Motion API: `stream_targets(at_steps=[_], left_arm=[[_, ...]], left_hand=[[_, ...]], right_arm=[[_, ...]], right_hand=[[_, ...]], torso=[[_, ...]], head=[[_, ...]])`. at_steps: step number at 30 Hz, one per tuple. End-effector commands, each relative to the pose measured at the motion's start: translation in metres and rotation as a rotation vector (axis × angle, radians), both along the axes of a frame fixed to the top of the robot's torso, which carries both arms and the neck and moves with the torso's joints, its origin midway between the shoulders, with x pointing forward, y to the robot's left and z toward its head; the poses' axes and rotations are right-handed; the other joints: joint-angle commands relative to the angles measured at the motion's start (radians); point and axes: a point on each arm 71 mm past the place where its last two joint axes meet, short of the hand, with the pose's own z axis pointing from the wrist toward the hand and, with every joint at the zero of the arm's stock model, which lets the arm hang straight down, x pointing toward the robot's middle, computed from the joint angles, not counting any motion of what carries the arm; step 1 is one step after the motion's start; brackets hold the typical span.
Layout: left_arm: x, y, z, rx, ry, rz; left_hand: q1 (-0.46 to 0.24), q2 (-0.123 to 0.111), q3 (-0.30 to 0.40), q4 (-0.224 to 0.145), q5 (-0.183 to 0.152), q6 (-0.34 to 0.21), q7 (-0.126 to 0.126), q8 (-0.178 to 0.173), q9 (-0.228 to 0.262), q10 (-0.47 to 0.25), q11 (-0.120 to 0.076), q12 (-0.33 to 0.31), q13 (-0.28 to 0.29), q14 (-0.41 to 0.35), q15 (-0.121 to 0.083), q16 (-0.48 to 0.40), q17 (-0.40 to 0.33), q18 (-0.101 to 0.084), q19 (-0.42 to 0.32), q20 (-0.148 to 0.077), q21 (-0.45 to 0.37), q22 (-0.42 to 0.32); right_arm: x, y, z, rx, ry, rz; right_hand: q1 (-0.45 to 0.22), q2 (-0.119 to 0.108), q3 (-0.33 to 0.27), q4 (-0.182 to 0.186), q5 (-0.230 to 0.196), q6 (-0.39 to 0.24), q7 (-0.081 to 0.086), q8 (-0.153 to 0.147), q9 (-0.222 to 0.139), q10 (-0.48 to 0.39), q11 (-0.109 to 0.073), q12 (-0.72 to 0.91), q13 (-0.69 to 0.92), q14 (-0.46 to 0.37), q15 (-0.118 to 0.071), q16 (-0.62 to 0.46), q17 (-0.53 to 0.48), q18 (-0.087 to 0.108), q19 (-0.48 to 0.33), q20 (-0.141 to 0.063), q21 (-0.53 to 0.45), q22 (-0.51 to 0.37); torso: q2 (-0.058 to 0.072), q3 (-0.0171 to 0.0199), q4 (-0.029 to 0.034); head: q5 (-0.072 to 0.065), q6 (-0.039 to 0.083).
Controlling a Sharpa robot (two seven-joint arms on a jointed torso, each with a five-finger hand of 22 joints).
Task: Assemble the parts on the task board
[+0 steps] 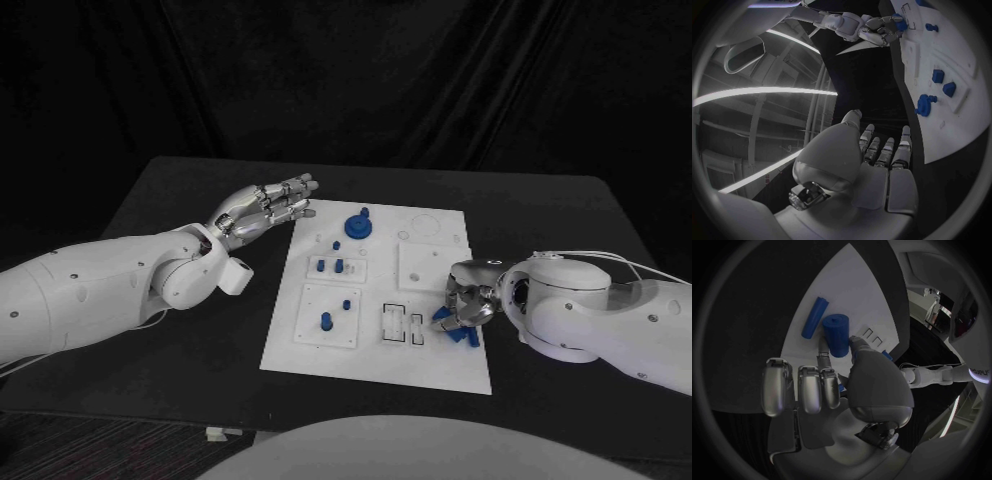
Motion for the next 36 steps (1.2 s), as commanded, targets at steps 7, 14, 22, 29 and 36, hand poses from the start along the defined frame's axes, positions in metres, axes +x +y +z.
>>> stream_targets(at_steps=[7, 14, 22, 29, 36], left_arm=[[-0.001, -0.002, 0.0, -0.018, 0.0, -0.008], [-0.002, -0.001, 0.0, -0.017, 0.0, -0.006], [-0.001, -0.002, 0.0, -0.017, 0.001, -0.008], [0.0, -0.003, 0.0, -0.017, 0.001, -0.009], [0.0, -0.004, -0.001, -0.018, 0.001, -0.012]], left_hand=[[0.004, 0.002, 0.005, -0.004, 0.003, 0.004, -0.002, 0.005, 0.001, 0.001, 0.004, 0.004, 0.001, -0.001, -0.002, 0.005, 0.001, -0.006, 0.006, 0.001, 0.002, -0.001], [0.004, 0.003, 0.006, -0.004, 0.003, 0.005, -0.002, 0.005, 0.001, 0.001, 0.005, 0.004, 0.001, -0.001, -0.001, 0.006, 0.001, -0.006, 0.007, 0.001, 0.002, -0.001], [0.004, 0.003, 0.006, -0.005, 0.004, 0.005, -0.002, 0.005, 0.001, 0.001, 0.005, 0.005, 0.001, 0.0, -0.001, 0.006, 0.001, -0.006, 0.007, 0.001, 0.002, 0.0], [0.004, 0.003, 0.006, -0.005, 0.004, 0.005, -0.002, 0.005, 0.001, 0.001, 0.005, 0.005, 0.001, 0.0, -0.001, 0.006, 0.001, -0.006, 0.007, 0.001, 0.002, 0.0], [0.004, 0.003, 0.006, -0.005, 0.004, 0.005, -0.002, 0.005, 0.001, 0.001, 0.005, 0.005, 0.001, 0.0, -0.001, 0.006, 0.001, -0.006, 0.007, 0.001, 0.002, 0.0]], right_arm=[[-0.004, -0.001, -0.001, 0.135, 0.016, -0.124], [-0.008, -0.004, 0.003, 0.26, 0.101, -0.255], [-0.007, -0.006, 0.008, 0.396, 0.268, -0.455], [-0.005, 0.001, 0.006, 0.429, 0.333, -0.503], [-0.002, 0.01, 0.001, 0.424, 0.356, -0.504]], right_hand=[[0.059, 0.055, 0.118, -0.089, 0.22, 0.004, -0.016, 0.035, 0.041, 0.108, -0.011, 0.003, 0.263, 0.089, -0.008, 0.004, 0.182, -0.012, 0.04, -0.005, 0.012, 0.218], [0.035, 0.058, 0.136, -0.084, 0.25, 0.004, -0.016, 0.039, 0.05, 0.108, -0.011, 0.003, 0.263, 0.089, -0.007, 0.006, 0.184, -0.013, 0.043, -0.004, 0.019, 0.22], [0.022, 0.062, 0.148, -0.082, 0.261, 0.002, -0.015, 0.04, 0.053, 0.108, -0.011, 0.003, 0.263, 0.09, -0.007, 0.008, 0.186, -0.014, 0.044, -0.005, 0.022, 0.221], [-0.008, 0.068, 0.161, -0.077, 0.214, -0.008, -0.013, 0.037, 0.057, 0.108, -0.009, 0.003, 0.263, 0.09, -0.004, 0.009, 0.186, -0.013, 0.042, -0.003, 0.02, 0.22], [-0.035, 0.073, 0.165, -0.073, 0.146, -0.019, -0.009, 0.031, 0.058, 0.108, -0.006, 0.003, 0.263, 0.09, 0.0, 0.01, 0.185, -0.013, 0.041, 0.001, 0.019, 0.219]], torso=[[0.0, 0.0007, -0.0005], [0.0, -0.0004, -0.0023], [0.0, -0.0005, 0.0022], [0.0, -0.0021, 0.0027], [0.0, -0.0015, 0.0022]], head=[[-0.001, 0.0], [0.003, 0.0], [-0.003, 0.0], [-0.005, 0.0], [-0.004, 0.0]])
